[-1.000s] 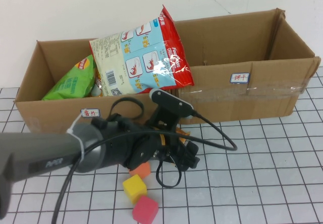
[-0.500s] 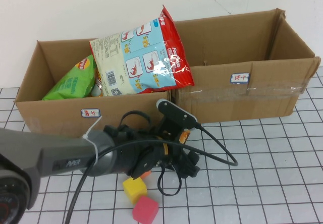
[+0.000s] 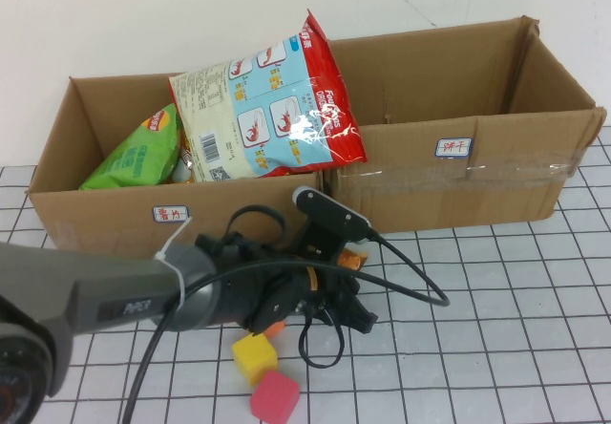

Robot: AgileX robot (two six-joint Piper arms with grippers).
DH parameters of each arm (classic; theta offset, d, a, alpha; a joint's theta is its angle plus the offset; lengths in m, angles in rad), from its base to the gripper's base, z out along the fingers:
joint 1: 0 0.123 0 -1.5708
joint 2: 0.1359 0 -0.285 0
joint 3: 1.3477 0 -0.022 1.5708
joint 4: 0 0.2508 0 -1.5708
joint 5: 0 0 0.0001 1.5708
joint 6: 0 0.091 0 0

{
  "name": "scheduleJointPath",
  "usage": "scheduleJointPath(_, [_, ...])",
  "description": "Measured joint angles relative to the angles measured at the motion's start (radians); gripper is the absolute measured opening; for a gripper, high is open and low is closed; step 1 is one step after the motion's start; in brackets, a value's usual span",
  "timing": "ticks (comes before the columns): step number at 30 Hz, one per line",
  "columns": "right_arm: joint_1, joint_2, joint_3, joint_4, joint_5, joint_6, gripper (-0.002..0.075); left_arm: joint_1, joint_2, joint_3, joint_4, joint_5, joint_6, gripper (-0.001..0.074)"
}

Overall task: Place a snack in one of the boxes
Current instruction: Pick up the biscuit, then place the biscuit in the biscuit box

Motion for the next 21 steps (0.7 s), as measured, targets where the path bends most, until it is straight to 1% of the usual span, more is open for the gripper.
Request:
scheduleJointPath(3, [0.0,0.0,0.0,0.0,-0.009,0.0,-0.0001,-0.002,-0.023,0.0,0.0,0.056,-0.011,0.0259])
scheduleJointPath(4, [0.0,0.0,0.0,0.0,-0.021,0.001,-0.0001,-0.006,-0.046,0.0,-0.007,0.112,-0.031,0.0258])
scheduleJointPath(8, [0.0,0.0,0.0,0.0,-0.053,0.028,-0.0001,-0.043,-0.125,0.004,-0.018,0.181,-0.05,0.0251])
scheduleJointPath(15, [0.0,0.0,0.0,0.0,-0.091,0.056,-0.0001,-0.15,-0.252,0.004,-0.022,0.194,-0.026,0.025])
scheduleJointPath(18, [0.0,0.0,0.0,0.0,-0.093,0.06,-0.0001,-0.173,-0.296,0.006,-0.022,0.186,-0.007,0.025])
scheduleJointPath(21, [0.0,0.0,0.0,0.0,-0.095,0.06,-0.0001,-0.177,-0.34,0.006,-0.022,0.134,-0.001,0.025])
